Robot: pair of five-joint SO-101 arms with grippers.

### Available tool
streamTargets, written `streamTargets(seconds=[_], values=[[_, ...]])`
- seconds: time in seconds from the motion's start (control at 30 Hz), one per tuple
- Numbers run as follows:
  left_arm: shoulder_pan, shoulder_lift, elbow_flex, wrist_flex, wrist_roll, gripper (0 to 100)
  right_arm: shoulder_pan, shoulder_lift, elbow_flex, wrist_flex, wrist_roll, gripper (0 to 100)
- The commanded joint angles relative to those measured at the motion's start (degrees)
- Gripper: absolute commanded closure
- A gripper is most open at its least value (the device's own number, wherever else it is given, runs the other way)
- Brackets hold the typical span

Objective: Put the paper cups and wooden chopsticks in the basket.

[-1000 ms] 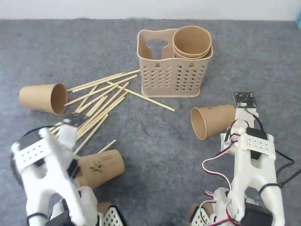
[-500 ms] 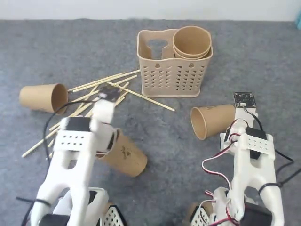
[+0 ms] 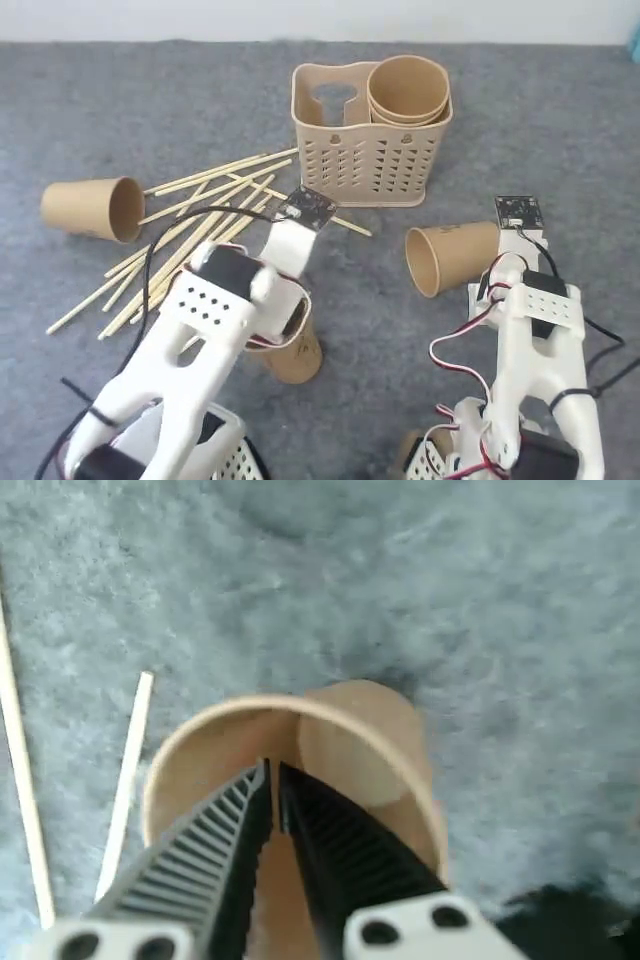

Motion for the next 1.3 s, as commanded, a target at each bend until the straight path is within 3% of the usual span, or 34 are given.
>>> streamTargets(seconds=[0.0, 0.2, 0.5, 0.67, 0.9, 1.1, 1.27], values=[[3.3, -0.4, -6.5, 3.9, 6.2, 99, -0.5, -2.8, -0.3, -0.9, 1.1, 99.0], [4.5, -0.4, -7.4, 3.3, 14.2, 99, -0.4, -2.8, -0.3, -0.9, 1.1, 99.0], [0.7, -0.4, -10.2, -5.8, 24.2, 99, -0.5, -2.8, -0.3, -0.9, 1.1, 99.0], [0.8, -0.4, -17.1, 0.4, 17.7, 97, -0.5, -2.8, -0.3, -1.0, 1.1, 99.0], [-1.8, -0.4, -21.5, 11.6, 6.7, 78, -0.4, -2.7, -0.3, -1.6, 1.1, 99.0], [-8.7, -0.4, -14.7, 11.4, -11.2, 79, -0.4, -2.7, -0.3, -1.6, 1.1, 99.0], [-14.6, -0.4, -13.8, 11.4, -20.7, 82, -0.4, -2.7, -0.3, -1.6, 1.1, 99.0]])
